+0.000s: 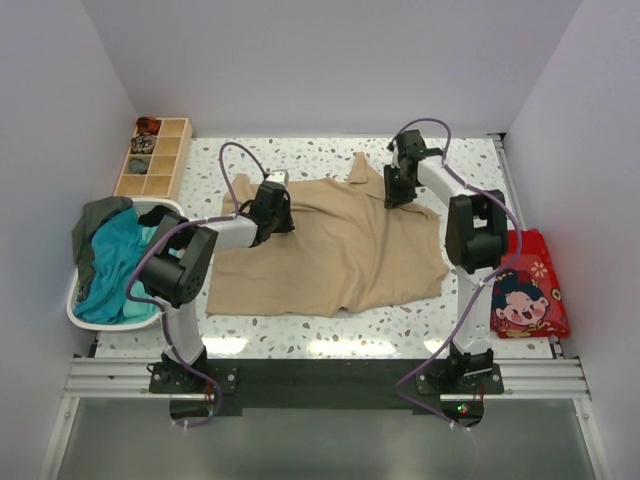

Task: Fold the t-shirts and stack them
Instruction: Flatten out the tshirt

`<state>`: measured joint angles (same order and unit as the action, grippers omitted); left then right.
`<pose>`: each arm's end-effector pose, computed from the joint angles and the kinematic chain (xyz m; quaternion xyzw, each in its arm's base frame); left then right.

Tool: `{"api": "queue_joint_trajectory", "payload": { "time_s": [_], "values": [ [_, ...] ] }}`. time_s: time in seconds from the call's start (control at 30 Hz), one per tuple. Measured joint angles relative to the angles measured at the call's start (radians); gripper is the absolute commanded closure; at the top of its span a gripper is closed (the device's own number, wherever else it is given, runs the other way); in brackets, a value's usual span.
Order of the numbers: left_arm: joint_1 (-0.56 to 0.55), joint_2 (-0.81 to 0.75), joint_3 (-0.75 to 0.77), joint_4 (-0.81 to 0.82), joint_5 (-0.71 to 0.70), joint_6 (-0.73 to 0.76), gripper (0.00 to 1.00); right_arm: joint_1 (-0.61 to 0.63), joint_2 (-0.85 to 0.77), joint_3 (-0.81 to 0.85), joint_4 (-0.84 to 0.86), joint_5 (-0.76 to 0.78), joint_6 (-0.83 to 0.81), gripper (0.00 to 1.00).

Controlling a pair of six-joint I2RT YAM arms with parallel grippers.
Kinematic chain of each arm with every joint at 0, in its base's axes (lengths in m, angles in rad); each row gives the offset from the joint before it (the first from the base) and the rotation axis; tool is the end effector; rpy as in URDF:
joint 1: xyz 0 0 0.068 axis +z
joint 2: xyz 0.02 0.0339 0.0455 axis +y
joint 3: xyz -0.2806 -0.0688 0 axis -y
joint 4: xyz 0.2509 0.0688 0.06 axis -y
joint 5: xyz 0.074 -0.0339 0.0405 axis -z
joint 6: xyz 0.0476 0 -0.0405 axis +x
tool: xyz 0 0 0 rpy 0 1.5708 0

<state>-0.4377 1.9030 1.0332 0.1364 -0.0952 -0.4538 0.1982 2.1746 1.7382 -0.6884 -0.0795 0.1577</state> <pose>0.3727 -0.1694 0.1445 -0.0267 0.9124 -0.1359 0.3852 0.4742 0.0991 0.1832 -0.0285 0.9741 0.0773 0.2106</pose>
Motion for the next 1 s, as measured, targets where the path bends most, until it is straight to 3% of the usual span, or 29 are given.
{"api": "queue_joint_trajectory", "payload": {
  "time_s": [0.23, 0.53, 1.0],
  "values": [
    [0.000, -0.011, -0.031, 0.036, -0.011, 0.000, 0.80, 0.000, 0.124, 0.149, -0.003, 0.040, 0.014, 0.68],
    [0.000, -0.047, -0.073, 0.029, -0.049, 0.003, 0.81, -0.016, 0.145, 0.208, 0.025, 0.159, 0.039, 0.68],
    [0.000, -0.096, -0.122, -0.004, -0.133, 0.027, 0.83, -0.158, 0.307, 0.437, 0.053, 0.302, 0.043, 0.69]
  ]
}}
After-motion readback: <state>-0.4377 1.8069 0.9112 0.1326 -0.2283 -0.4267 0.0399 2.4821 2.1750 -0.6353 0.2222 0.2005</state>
